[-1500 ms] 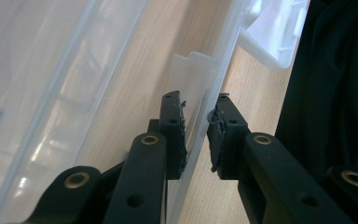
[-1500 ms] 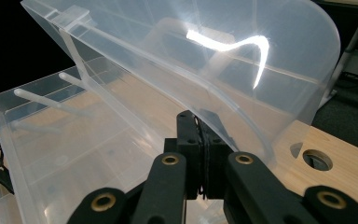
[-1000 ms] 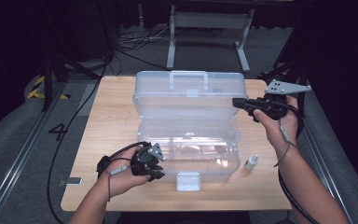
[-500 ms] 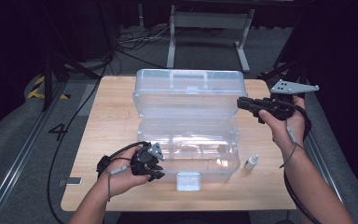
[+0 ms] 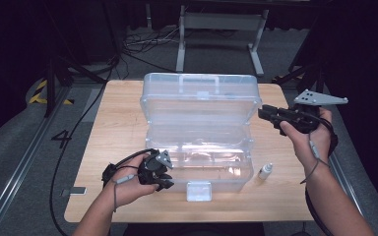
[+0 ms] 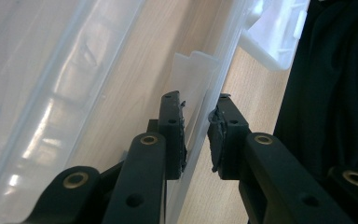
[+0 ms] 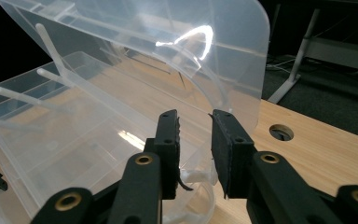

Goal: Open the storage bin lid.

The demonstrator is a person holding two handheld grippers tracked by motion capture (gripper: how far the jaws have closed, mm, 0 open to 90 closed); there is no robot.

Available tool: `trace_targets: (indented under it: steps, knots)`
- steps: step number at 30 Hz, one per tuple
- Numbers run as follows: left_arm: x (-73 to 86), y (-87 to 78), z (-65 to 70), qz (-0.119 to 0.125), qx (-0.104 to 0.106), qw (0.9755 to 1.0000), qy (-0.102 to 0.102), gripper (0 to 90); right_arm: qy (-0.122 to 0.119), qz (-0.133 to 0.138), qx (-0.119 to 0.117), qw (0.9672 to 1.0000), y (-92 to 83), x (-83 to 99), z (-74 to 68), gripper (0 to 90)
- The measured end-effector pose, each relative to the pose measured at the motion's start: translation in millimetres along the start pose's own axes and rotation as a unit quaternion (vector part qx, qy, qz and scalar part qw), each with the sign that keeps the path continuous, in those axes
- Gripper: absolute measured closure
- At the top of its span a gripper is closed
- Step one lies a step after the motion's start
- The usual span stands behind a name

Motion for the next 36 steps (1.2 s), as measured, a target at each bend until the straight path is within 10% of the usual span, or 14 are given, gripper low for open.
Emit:
trace_targets:
  steps: [22,36]
  knots:
    - [0.2,0.5,0.4,0.002,0.000,1.0000,0.000,76.5,-0.022,0.033,0.064,0.9972,22.0,-9.9,7.3,54.8]
    - [0.6,0.6,0.2,0.004,-0.001,1.0000,0.001,76.5,-0.040,0.046,0.116,0.9914,35.8,-16.0,1.3,62.3]
Point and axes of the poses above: each handheld gripper's, and its own axes: y roughly forward along the jaws, x roughly out of its underside, z roughly to its right, the point moved 7 cm from there along y, roughly forward along the jaws, and after that the axes turned 3 degrees about x, right-handed, at the moved point
